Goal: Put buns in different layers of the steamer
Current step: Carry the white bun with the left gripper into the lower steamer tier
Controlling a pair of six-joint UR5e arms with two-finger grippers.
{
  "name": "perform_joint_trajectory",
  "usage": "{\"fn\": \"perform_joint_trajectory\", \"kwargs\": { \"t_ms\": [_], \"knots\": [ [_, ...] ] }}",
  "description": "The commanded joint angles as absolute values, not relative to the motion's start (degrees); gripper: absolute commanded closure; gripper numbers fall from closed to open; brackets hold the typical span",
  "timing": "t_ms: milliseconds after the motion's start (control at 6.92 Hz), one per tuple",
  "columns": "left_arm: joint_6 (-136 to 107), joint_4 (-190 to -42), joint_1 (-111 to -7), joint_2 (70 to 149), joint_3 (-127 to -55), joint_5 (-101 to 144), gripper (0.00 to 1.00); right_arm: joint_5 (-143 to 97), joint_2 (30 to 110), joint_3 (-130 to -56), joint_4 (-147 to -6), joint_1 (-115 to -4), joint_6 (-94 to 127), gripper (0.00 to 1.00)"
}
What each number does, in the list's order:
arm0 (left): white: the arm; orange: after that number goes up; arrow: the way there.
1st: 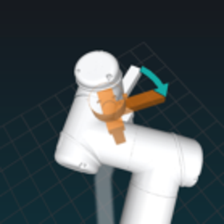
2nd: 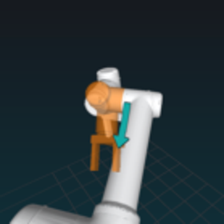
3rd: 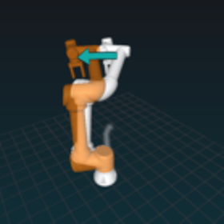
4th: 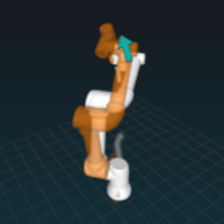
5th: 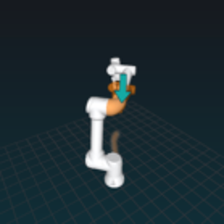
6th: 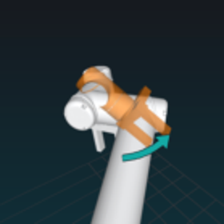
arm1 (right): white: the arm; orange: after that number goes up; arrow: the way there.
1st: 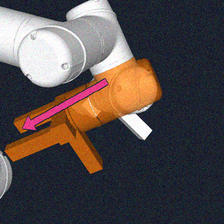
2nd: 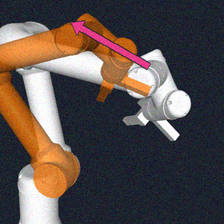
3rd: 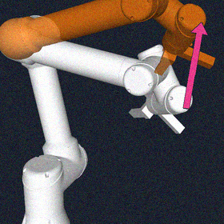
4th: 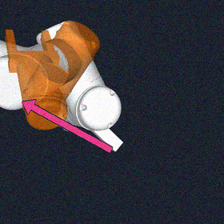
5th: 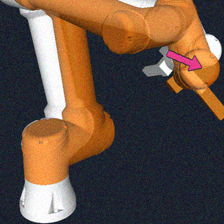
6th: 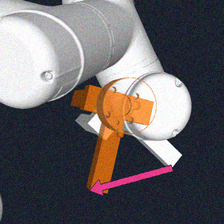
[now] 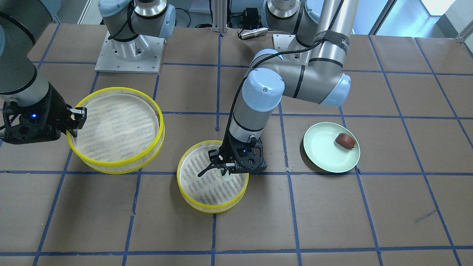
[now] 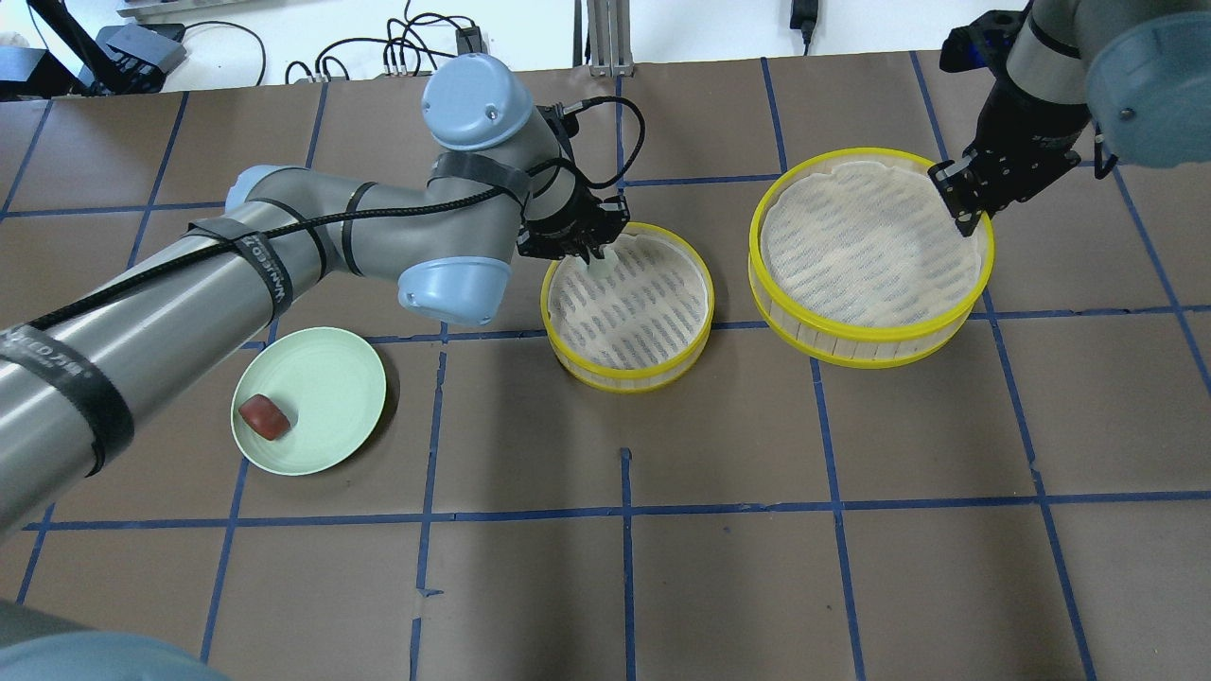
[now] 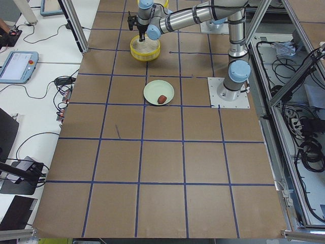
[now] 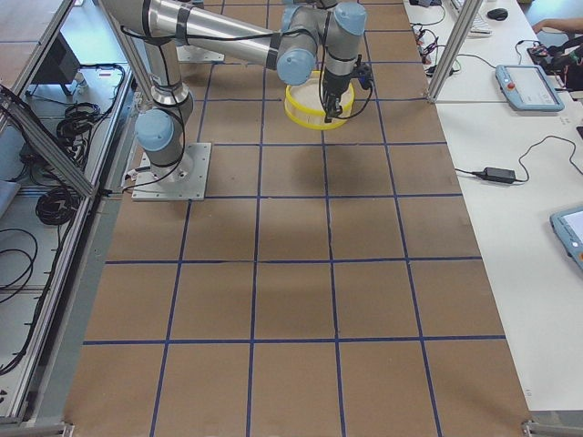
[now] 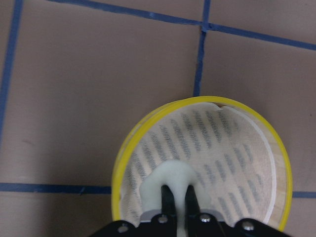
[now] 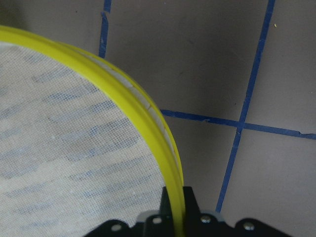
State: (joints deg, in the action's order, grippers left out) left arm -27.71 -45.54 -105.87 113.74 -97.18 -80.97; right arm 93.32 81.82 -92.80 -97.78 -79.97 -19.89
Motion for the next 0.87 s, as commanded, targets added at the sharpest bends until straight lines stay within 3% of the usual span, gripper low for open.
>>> {"fn": "perform_joint_trajectory", "kwargs": {
  "t_ms": [0, 289, 723],
  "knots": [
    [-26.39, -44.74, -106.26, 113.30, -96.95, -84.17, 0.11, 93.25, 81.83, -92.81, -97.82, -80.24, -19.69, 0.94],
    [-14.64, -45.78, -105.65, 112.07, -97.03, -90.15, 0.03, 92.99, 82.09, -92.20, -97.82, -80.94, -18.56, 0.94],
    [12.05, -56.30, -89.71, 103.32, -102.45, -96.24, 0.00, 92.99, 76.24, -88.88, -102.82, -95.23, 3.11, 0.94]
  ]
}}
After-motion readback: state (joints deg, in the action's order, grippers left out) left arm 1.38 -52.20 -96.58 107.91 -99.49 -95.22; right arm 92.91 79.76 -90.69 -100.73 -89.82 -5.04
